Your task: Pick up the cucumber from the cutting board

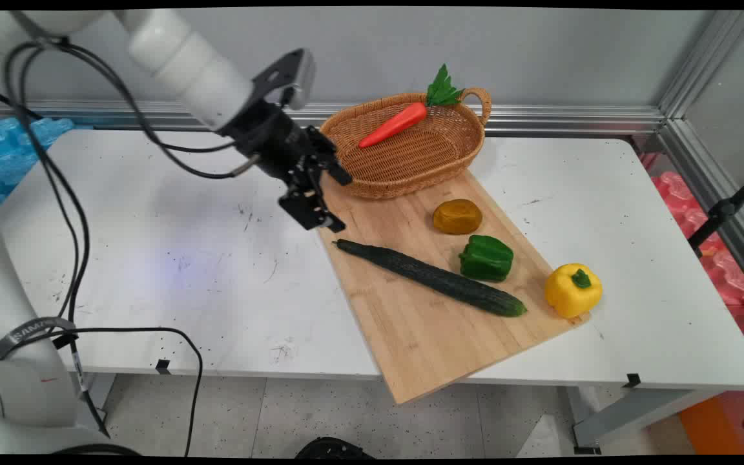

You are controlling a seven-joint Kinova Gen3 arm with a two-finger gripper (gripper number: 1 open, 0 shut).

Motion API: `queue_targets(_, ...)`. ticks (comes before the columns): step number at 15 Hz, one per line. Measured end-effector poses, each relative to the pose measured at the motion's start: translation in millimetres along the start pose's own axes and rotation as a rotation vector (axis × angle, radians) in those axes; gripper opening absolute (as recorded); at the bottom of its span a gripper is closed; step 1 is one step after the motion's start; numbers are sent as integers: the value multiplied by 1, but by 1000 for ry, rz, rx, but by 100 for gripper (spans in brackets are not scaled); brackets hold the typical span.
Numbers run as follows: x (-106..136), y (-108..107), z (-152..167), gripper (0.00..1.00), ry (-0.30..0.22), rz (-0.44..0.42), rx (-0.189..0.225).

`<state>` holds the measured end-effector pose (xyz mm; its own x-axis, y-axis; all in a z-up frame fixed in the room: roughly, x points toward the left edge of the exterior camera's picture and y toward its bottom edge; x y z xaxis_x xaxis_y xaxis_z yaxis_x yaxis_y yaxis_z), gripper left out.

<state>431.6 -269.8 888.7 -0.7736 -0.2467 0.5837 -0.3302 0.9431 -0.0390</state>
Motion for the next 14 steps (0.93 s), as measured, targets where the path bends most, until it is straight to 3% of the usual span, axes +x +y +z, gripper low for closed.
queue_targets(14,31,-23,112,100,2,151,-120)
